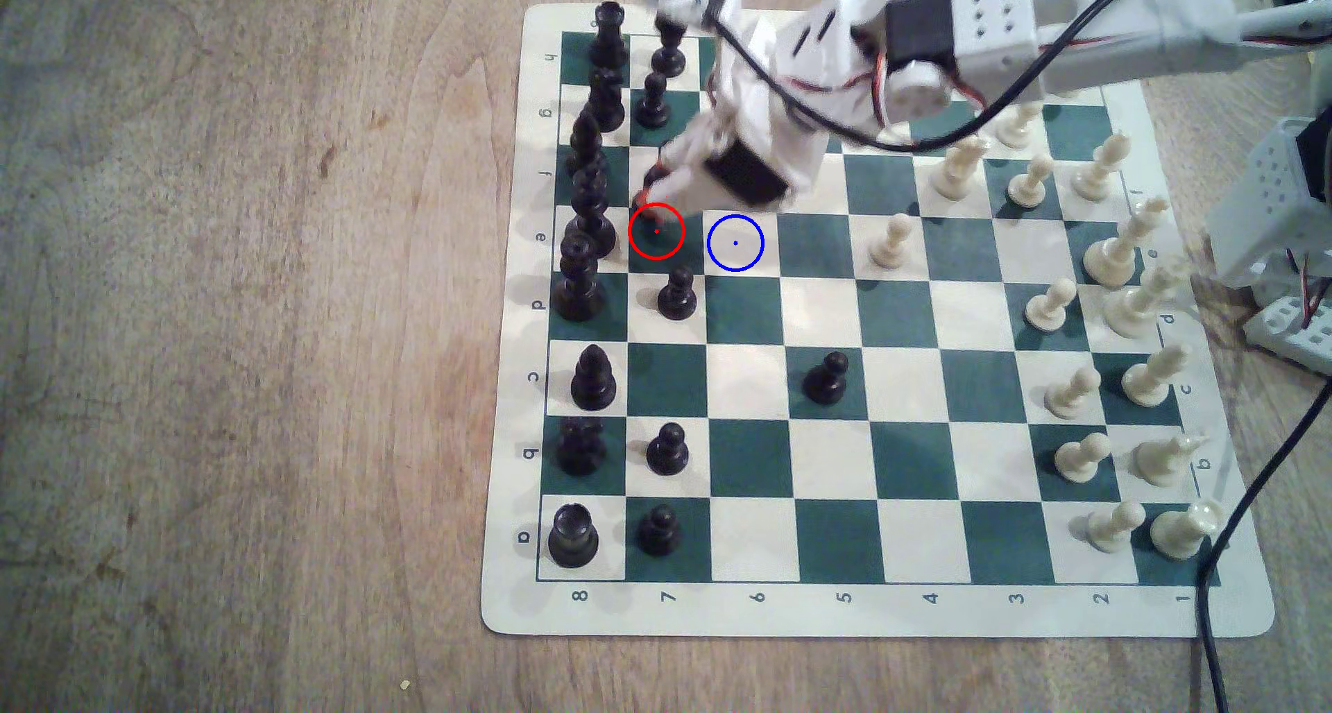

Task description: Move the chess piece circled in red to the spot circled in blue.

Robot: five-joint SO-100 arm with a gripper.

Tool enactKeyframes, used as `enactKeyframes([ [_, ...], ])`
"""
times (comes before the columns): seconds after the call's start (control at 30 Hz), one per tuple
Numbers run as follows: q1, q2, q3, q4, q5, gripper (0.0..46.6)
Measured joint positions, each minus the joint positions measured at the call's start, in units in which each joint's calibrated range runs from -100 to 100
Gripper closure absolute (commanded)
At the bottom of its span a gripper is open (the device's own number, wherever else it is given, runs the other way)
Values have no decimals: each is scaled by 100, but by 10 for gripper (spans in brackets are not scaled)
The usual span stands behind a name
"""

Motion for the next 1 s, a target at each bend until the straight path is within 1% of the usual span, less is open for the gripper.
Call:
enactKeyframes([
  [0.2,44,-779,18,382,0,464],
  [0.3,44,-1366,271,478,0,464],
  [0.5,44,-2279,1274,502,0,464],
  [0.53,44,-2472,1627,502,0,464],
  [0.63,37,-2656,1988,502,0,464],
  [0.7,-103,-2740,2250,502,0,464],
  [0.9,-288,-2706,2413,502,0,464],
  [1.0,-339,-2371,2422,398,0,464],
])
